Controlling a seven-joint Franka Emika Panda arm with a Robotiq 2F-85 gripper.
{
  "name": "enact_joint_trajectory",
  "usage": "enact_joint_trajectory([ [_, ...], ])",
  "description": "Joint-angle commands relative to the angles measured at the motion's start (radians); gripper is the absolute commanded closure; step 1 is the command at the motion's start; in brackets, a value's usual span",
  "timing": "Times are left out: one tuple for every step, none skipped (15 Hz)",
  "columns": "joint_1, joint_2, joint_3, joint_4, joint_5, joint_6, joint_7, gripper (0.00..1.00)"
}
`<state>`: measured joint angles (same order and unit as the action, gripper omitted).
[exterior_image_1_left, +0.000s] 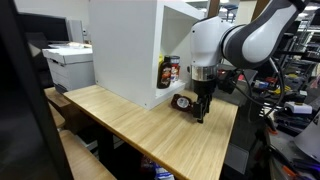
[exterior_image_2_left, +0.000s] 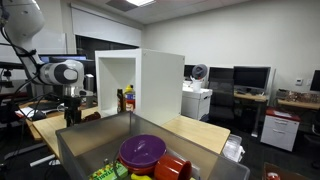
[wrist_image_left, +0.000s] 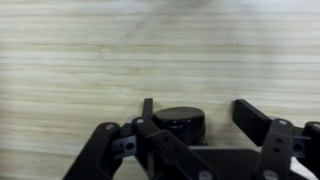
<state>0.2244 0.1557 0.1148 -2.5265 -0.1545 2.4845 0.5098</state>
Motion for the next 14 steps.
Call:
enact_joint_trajectory([
  [-0.012,0.002,0.004,-0.014,0.042,0.034,-0.043,0.47],
  [-0.011,0.001,0.004,-0.013,0.04,0.035,-0.041,0.52],
  [-0.011,0.0,0.006,-0.013,0.043,0.035,-0.044,0.57],
  [-0.011,-0.002,0.007,-0.013,0.044,0.034,-0.046,0.64],
  [-0.011,-0.003,0.007,-0.013,0.045,0.034,-0.048,0.69],
  [-0.011,-0.005,0.008,-0.013,0.044,0.031,-0.051,0.75],
  [-0.012,-0.007,0.008,-0.014,0.047,0.031,-0.054,0.81],
  [-0.009,-0.012,0.006,-0.016,0.035,0.028,-0.048,0.85],
  [-0.009,-0.015,0.007,-0.018,0.035,0.028,-0.05,0.86],
  [-0.008,-0.021,0.007,-0.021,0.034,0.028,-0.051,0.86],
  [-0.007,-0.029,0.007,-0.025,0.03,0.025,-0.051,0.88],
  [-0.007,-0.04,0.008,-0.03,0.032,0.025,-0.055,0.92],
  [-0.007,-0.053,0.01,-0.035,0.034,0.025,-0.059,0.96],
  [-0.007,-0.062,0.011,-0.039,0.036,0.028,-0.062,0.99],
])
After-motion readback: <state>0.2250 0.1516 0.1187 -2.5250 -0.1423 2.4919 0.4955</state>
